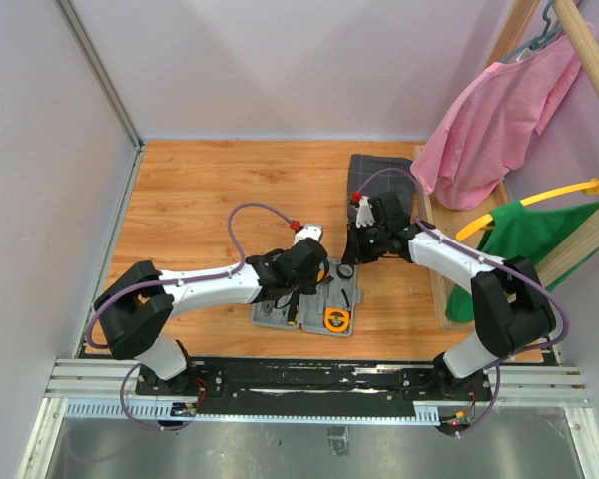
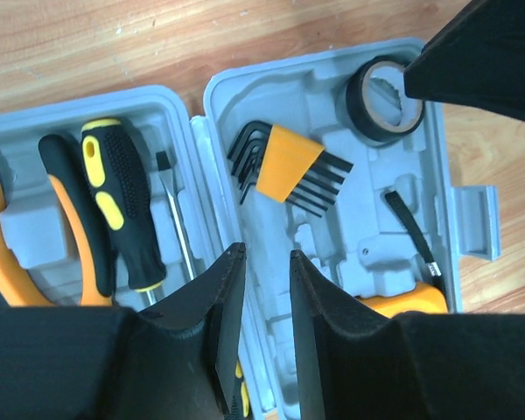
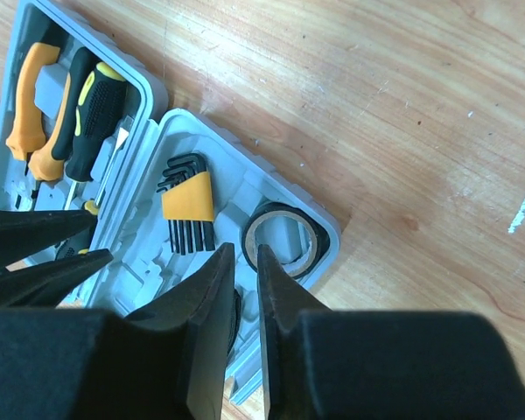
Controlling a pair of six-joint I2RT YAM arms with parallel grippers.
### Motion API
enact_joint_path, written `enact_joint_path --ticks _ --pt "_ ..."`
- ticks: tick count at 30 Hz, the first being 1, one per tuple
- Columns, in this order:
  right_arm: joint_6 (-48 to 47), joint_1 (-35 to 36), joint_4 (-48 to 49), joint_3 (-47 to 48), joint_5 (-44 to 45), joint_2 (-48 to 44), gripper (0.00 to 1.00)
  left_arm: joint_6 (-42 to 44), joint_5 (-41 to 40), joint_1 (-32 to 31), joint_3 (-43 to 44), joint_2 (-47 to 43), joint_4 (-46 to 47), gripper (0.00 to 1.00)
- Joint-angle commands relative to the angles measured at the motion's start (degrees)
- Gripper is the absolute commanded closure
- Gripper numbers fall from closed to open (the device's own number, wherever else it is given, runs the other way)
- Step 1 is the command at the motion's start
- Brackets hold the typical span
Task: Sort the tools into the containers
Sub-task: Adjust the engineering item in the storage box.
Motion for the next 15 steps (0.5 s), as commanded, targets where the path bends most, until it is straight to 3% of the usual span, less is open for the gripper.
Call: enact_joint_path --ticks 1,15 --pt "-1.6 0.0 -1.4 1.7 -1.9 1.9 0.82 -1.3 -1.1 0.5 -1.8 -2.7 2.2 0.68" --pt "-1.7 1.7 -1.3 2.5 -2.2 6.4 0.83 -1.1 -0.7 0.8 -3.0 -3.1 2.5 0.69"
